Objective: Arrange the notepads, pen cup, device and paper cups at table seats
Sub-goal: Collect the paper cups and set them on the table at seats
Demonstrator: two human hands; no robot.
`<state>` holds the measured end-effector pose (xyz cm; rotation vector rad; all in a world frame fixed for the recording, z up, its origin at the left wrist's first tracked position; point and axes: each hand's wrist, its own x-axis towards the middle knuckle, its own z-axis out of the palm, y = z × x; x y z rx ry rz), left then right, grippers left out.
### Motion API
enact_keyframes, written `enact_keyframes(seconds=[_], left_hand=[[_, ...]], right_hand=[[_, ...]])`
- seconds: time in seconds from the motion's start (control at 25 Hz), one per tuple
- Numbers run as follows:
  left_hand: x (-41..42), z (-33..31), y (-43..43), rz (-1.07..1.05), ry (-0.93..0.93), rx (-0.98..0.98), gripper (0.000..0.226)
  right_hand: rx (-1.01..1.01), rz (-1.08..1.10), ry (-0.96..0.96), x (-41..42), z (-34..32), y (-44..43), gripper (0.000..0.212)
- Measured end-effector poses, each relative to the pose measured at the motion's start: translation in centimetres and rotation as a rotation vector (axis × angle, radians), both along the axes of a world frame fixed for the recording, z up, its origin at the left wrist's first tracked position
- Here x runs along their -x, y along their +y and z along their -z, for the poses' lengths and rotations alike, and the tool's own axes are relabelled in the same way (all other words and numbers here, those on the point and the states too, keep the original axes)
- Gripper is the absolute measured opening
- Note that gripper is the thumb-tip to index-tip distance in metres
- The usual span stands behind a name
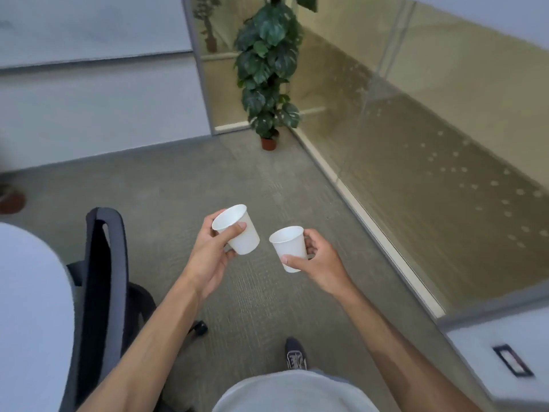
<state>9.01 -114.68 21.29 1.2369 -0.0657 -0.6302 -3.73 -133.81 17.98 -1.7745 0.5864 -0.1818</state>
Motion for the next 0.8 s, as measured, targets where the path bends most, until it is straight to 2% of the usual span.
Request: enact_keyframes(seconds=[0.36,0.8], left_hand=[[-11.3,0.5,-4.1,-0.31,0.057,-0.039,0.05],[-37.4,0.9,-1.3,-0.52,0.027,-0.059,0.051]], right_hand=[[-0.093,-0.301,-0.012,-19.3,-0.3,-6.6,0.052],[-0.138,-0.494,-0.019,-51.5,-0.8,-5.1,0.052]])
